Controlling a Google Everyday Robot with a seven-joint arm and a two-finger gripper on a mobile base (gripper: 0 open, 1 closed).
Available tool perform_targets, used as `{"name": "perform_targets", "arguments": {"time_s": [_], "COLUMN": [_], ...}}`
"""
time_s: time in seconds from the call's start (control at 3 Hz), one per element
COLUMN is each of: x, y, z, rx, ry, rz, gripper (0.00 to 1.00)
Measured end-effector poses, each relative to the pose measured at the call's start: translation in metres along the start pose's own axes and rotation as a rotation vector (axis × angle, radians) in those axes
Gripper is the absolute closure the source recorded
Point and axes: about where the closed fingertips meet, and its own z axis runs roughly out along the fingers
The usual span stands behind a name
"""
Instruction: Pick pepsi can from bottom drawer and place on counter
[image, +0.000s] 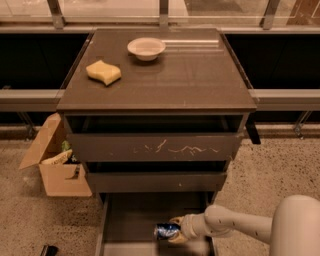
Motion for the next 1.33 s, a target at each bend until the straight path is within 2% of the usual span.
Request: {"name": "perform_targets", "arguments": {"time_s": [0.33,0.67,1.0,1.33], "x": [-0.013,-0.015,-0.042,-0.086], "y": [-0.01,-0.01,-0.011,-0.001], "z": [-0.056,-0.056,-0.089,-0.147], "rx": [0.056,0.044,0.044,0.067], "ry": [-0.008,-0.023,-0.095,-0.169], "rz": [-0.048,-0.056,-0.124,-0.251], "gripper": [1.0,1.0,1.0,1.0]}}
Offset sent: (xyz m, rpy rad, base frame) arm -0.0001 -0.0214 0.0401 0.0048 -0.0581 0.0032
